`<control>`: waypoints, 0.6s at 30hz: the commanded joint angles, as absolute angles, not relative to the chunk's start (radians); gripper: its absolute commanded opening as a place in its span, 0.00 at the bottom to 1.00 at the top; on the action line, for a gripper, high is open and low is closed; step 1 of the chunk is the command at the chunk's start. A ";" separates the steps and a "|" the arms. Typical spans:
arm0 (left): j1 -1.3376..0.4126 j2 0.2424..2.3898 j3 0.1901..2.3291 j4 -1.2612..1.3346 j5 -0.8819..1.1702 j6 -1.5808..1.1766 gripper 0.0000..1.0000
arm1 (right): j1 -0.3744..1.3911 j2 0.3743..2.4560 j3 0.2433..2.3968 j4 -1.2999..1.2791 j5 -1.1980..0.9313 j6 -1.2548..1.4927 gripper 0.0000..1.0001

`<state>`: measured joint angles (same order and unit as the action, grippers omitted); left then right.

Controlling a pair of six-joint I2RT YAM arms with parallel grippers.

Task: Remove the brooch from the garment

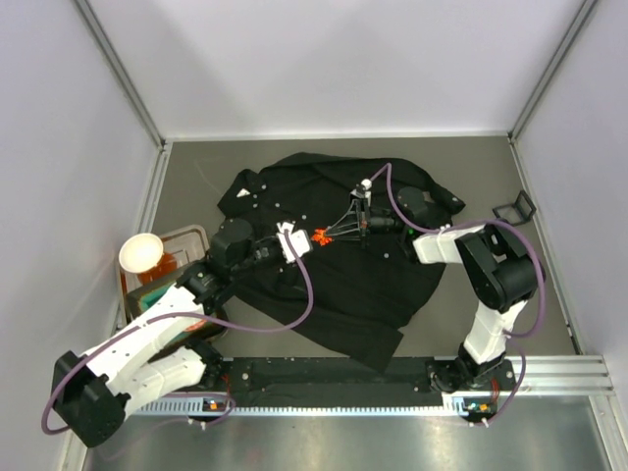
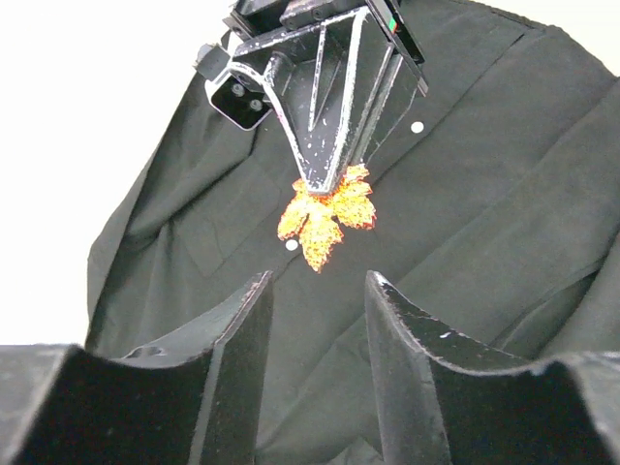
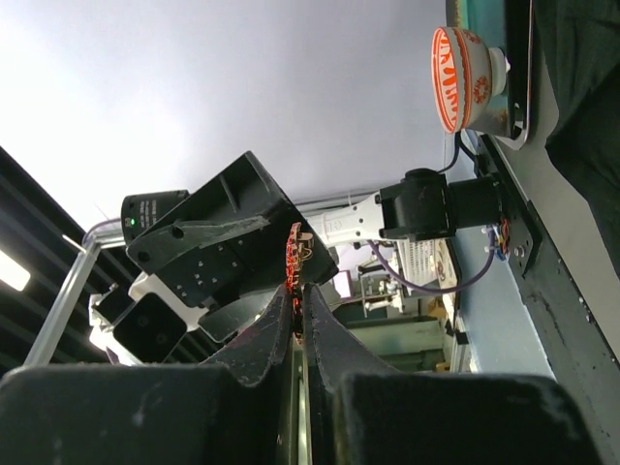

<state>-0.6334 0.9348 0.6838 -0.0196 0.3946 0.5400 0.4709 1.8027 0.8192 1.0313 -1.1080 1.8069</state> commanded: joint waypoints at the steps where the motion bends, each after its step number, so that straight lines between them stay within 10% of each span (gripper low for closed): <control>1: -0.660 0.922 0.700 0.075 0.347 0.603 0.49 | 0.466 1.743 0.830 1.013 -1.104 1.802 0.01; 18: -0.755 0.927 0.715 0.017 0.250 0.729 0.42 | 0.537 1.736 0.824 1.008 -1.097 1.922 0.02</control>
<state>-0.7376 0.9360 0.6838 -0.0025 0.2714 0.6849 0.5083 1.7828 0.8188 0.9730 -1.1011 1.8740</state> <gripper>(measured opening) 0.431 0.024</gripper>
